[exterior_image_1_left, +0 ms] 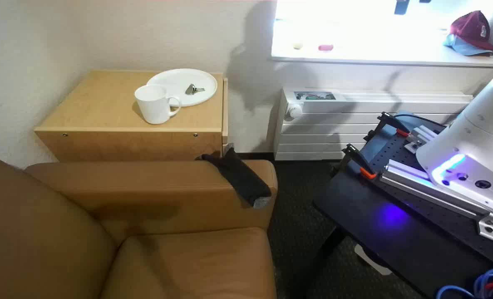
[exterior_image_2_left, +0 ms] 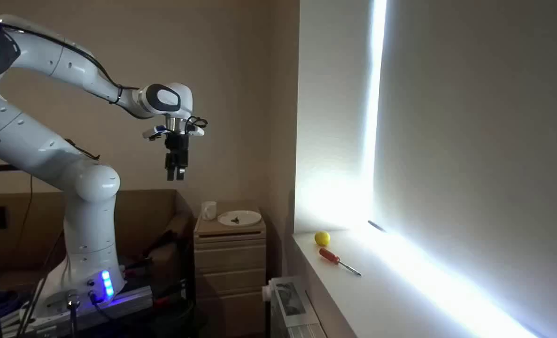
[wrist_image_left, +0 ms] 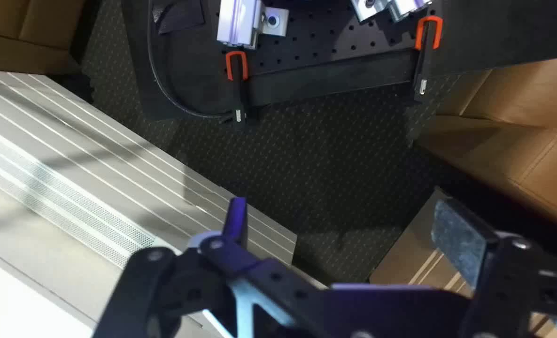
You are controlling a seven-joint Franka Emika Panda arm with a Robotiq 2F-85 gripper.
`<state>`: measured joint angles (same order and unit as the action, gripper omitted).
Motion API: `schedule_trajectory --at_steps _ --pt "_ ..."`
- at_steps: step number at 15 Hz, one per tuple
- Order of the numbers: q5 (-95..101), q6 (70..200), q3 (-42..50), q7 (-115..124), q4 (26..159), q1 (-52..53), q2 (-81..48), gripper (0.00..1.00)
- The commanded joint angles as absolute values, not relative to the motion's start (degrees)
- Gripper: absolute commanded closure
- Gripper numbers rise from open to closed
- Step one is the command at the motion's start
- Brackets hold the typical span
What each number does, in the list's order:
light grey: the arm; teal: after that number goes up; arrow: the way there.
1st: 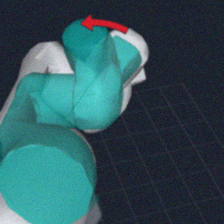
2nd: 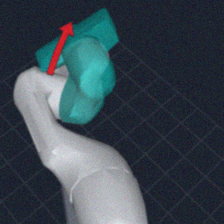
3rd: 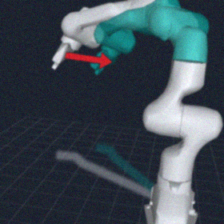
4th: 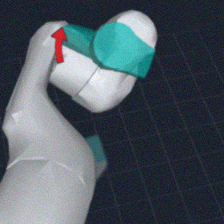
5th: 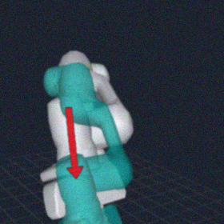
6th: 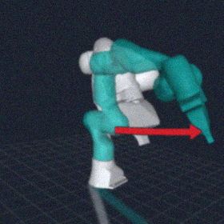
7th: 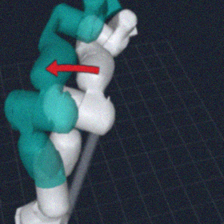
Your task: Pick up the keys from the white plate and put them on the countertop of the cabinet.
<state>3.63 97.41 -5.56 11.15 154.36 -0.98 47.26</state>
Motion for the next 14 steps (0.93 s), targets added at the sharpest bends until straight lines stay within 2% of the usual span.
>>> schedule_trajectory --at_steps 1,7,10,14 --pt "3.69 97.33 -5.45 11.23 154.28 -0.84 47.22 0.00" --pt "3.69 97.33 -5.45 11.23 154.28 -0.84 47.22 0.00" --pt "-0.47 98.90 -7.67 17.03 153.96 -0.68 38.31 0.00" --pt "-14.80 109.03 -15.18 33.00 153.51 2.68 29.20 0.00"
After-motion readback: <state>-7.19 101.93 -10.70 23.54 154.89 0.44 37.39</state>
